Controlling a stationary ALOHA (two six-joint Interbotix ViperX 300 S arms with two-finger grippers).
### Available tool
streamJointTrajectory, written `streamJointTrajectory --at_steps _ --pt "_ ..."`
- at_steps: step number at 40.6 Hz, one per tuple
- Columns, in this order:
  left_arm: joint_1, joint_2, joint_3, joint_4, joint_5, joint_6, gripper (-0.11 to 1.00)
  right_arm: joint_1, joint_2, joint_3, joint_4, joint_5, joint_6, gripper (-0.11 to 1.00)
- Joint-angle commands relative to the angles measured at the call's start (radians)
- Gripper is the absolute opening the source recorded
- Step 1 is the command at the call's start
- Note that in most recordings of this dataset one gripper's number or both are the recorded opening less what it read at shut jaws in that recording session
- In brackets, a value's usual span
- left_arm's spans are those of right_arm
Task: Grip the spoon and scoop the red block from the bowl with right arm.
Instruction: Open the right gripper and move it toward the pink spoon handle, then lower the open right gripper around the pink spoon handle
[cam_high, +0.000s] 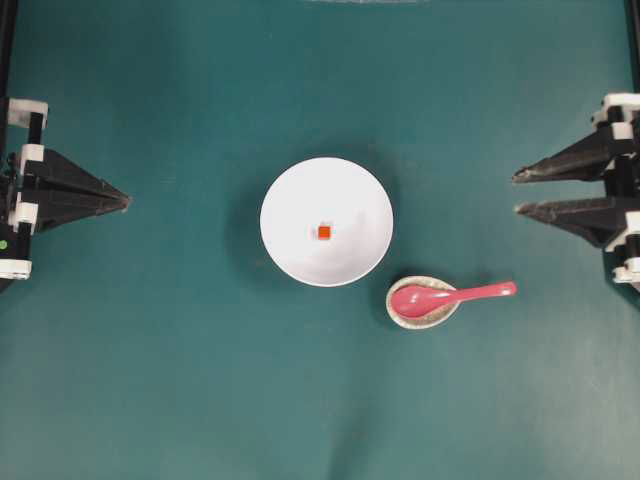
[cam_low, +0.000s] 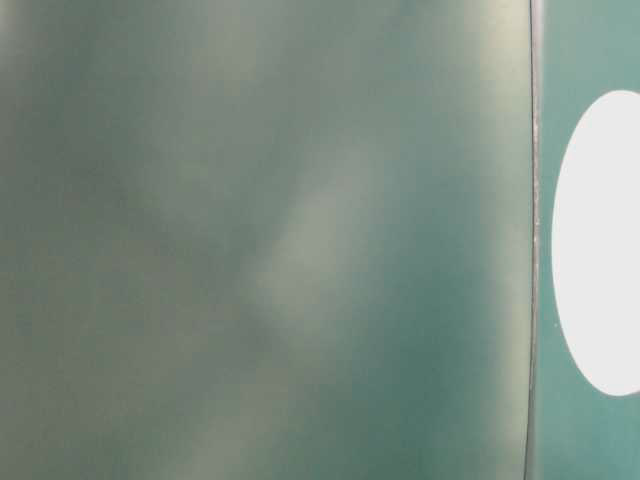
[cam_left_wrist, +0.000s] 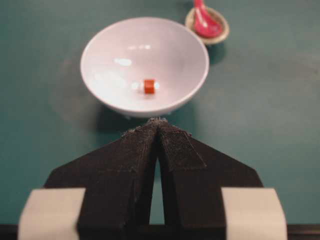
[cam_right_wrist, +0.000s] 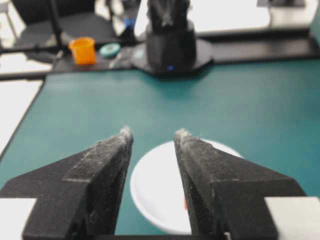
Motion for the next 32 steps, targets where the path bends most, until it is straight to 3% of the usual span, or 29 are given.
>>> streamJointTrajectory --at_steps 1,8,15,19,32 --pt "0.002 0.006 -0.026 0.003 -0.003 0.000 0.00 0.014 0.020 -0.008 0.003 -0.003 0.008 0.50" --pt "0.002 0.006 -0.026 0.003 -0.003 -0.002 0.00 0.038 0.069 0.012 0.006 -0.006 0.008 0.60" --pt "0.002 0.006 -0.026 0.003 -0.002 -0.002 0.00 0.064 0.120 0.054 0.006 -0.057 0.008 0.61" --pt "0.002 0.008 -0.026 0.003 -0.002 -0.002 0.00 0.094 0.150 0.097 0.014 -0.146 0.008 0.61" --pt "0.002 0.009 -0.025 0.003 0.012 -0.002 0.00 0.193 0.318 0.235 0.110 -0.495 0.008 0.61"
